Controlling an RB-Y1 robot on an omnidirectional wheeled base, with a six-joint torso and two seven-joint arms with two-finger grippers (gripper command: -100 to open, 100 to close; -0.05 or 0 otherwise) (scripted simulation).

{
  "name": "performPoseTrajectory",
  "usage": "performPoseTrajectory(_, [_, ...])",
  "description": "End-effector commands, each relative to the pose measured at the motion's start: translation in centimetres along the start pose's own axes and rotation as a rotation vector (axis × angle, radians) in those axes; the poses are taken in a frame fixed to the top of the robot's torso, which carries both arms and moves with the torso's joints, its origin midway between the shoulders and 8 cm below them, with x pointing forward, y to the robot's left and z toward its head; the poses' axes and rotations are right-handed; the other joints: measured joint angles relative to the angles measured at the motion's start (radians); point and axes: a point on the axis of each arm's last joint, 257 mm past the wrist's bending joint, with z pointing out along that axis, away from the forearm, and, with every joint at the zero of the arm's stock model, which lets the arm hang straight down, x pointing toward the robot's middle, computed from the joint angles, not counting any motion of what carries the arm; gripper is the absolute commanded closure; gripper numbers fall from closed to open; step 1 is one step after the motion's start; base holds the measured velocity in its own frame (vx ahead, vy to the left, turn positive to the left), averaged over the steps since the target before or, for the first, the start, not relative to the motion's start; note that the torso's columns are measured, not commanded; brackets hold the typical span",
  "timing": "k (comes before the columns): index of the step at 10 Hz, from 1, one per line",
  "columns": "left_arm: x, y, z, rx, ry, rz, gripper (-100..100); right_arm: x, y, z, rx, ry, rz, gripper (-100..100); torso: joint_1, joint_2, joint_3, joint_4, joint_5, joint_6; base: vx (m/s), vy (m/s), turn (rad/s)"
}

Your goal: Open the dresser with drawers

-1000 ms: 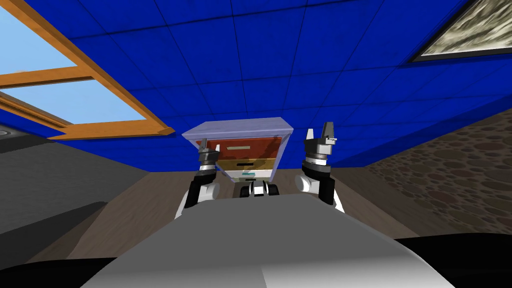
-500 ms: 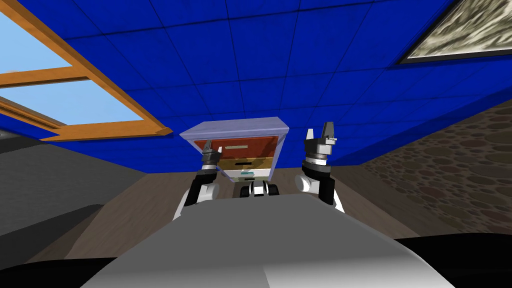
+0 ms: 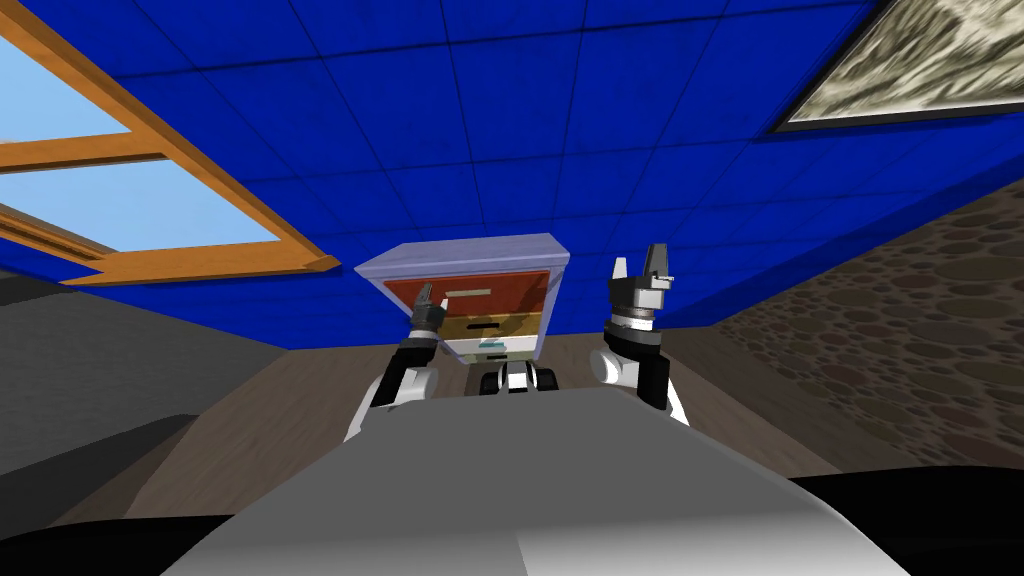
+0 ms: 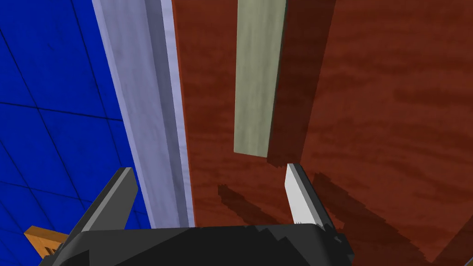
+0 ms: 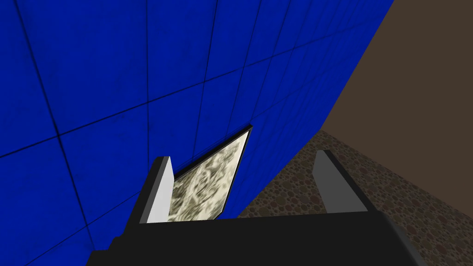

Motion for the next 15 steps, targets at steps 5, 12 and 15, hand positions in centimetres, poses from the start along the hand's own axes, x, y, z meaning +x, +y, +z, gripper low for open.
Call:
performPoseTrajectory(5, [-0.4,4.2,-0.3,-0.156,0.001,0.026,-100,0.0,0.0,0.0,0.000,0.000,0.000,0,0.000,0.000,0.000,0.000,0.000,0.000,-0.025,-0.028,-0.031])
performPoseTrajectory(12, [0.0,3.3,-0.7,-0.156,0.007,0.026,100,0.0,0.0,0.0,0.000,0.000,0.000,0,-0.001,0.008,0.005,0.002,0.000,0.000,-0.028,-0.011,0.005])
performPoseTrajectory(15, [0.2,3.0,-0.9,-0.153,0.011,0.026,100,0.0,0.0,0.0,0.000,0.000,0.000,0,0.000,0.001,0.001,0.000,0.000,0.000,-0.147,-0.001,0.018])
